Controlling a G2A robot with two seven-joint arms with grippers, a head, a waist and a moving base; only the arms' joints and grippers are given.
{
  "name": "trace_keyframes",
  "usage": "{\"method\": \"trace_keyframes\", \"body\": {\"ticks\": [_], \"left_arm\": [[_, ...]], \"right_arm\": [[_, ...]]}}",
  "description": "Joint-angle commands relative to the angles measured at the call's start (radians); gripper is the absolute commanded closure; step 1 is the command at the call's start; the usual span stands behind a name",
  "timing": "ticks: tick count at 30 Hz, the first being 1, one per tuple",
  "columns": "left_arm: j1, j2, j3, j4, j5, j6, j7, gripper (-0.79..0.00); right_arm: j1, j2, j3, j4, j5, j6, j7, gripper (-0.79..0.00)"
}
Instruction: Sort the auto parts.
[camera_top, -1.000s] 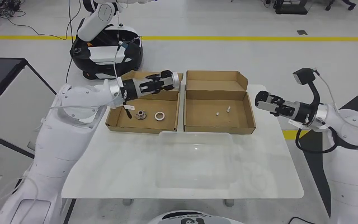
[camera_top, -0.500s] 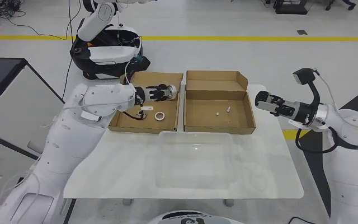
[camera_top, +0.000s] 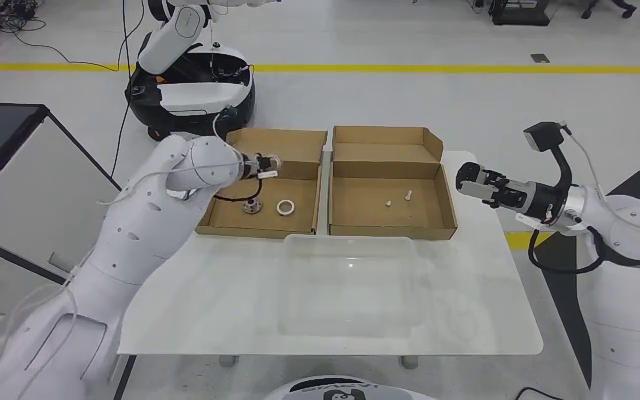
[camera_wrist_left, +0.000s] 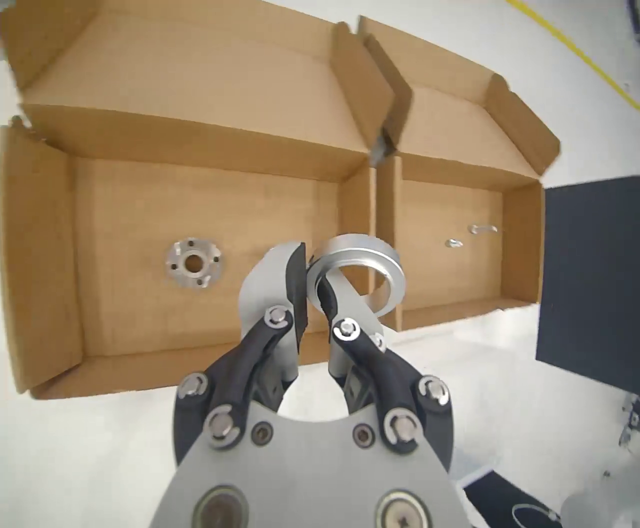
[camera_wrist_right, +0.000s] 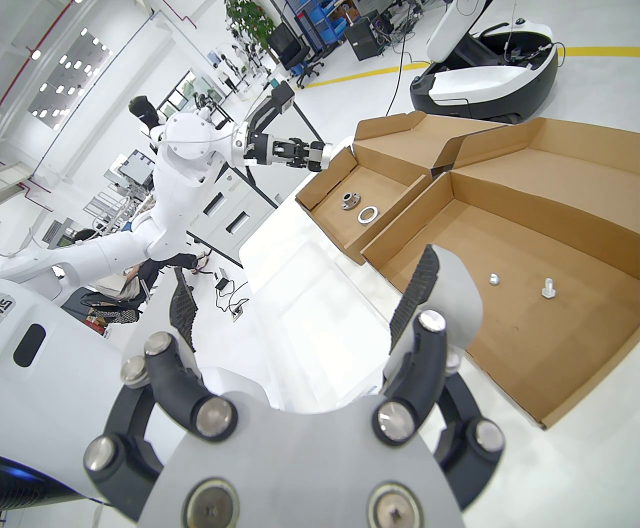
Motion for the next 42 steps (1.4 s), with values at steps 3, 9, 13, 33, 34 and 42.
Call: {"method": "trace_keyframes", "body": {"ticks": [3,9,13,33,34,42], "left_arm": [[-0.028,-0.01,0.026,0.061,0.034,0.073,-0.021,0.0],[-0.056,-0.022,0.06,0.158,0.079,0.111,-0.05,0.0],[-0.065,-0.032,0.081,0.222,0.093,0.115,-0.05,0.0],[-0.096,-0.091,0.169,0.47,0.143,0.138,-0.028,0.0],[-0.097,-0.093,0.171,0.477,0.148,0.144,-0.021,0.0],[-0.097,-0.117,0.181,0.532,0.148,0.169,0.006,0.0]], "right_arm": [[0.0,0.0,0.0,0.0,0.0,0.0,0.0,-0.785],[0.0,0.0,0.0,0.0,0.0,0.0,0.0,-0.785],[0.0,0.0,0.0,0.0,0.0,0.0,0.0,-0.785],[0.0,0.0,0.0,0.0,0.0,0.0,0.0,-0.785],[0.0,0.0,0.0,0.0,0.0,0.0,0.0,-0.785],[0.0,0.0,0.0,0.0,0.0,0.0,0.0,-0.785]]}}
